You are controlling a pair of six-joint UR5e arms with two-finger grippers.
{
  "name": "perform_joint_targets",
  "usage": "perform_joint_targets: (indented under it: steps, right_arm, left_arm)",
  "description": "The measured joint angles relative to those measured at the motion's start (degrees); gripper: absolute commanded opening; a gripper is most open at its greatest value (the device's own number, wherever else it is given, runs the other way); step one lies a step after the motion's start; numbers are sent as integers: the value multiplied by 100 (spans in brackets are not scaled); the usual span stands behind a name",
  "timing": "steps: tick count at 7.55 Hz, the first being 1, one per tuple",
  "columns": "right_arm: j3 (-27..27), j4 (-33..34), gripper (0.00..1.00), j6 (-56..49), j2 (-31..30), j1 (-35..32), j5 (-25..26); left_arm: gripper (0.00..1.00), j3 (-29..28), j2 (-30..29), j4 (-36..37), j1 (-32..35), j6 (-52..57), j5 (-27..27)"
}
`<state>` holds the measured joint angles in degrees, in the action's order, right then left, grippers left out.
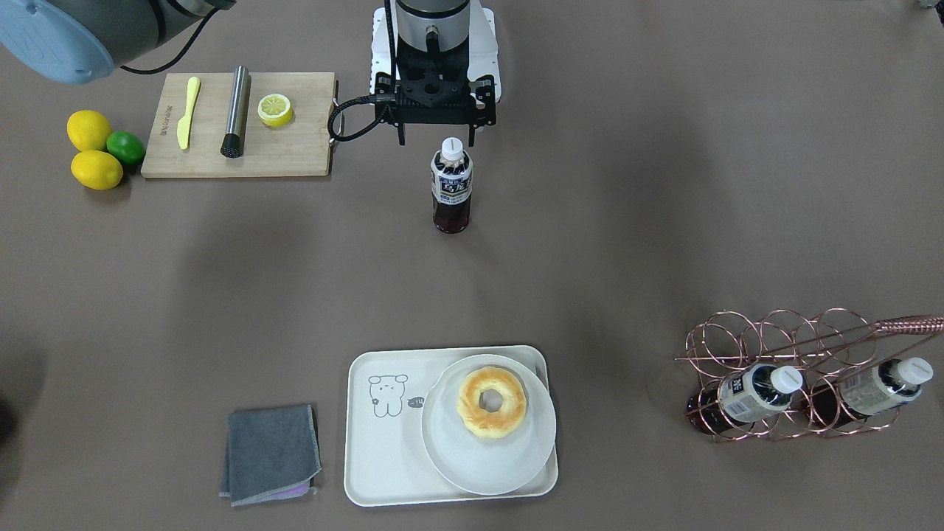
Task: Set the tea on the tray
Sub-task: 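Lower the right gripper over the tea bottle cap, then close the right gripper on the bottle cap and lift the bottle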
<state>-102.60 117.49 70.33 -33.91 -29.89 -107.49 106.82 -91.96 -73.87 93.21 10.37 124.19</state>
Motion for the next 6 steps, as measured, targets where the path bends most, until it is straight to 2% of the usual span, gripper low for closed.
perform_joint_targets:
  steps: [4,6]
  right_arm:
    - [321,-378,97,142,-7,120,3]
    - [351,-392,88,148,-23,191,5]
  left_arm:
    - [97,-62,-4,-9,4,0,0]
    - [97,-79,-5,-13,4,0,0]
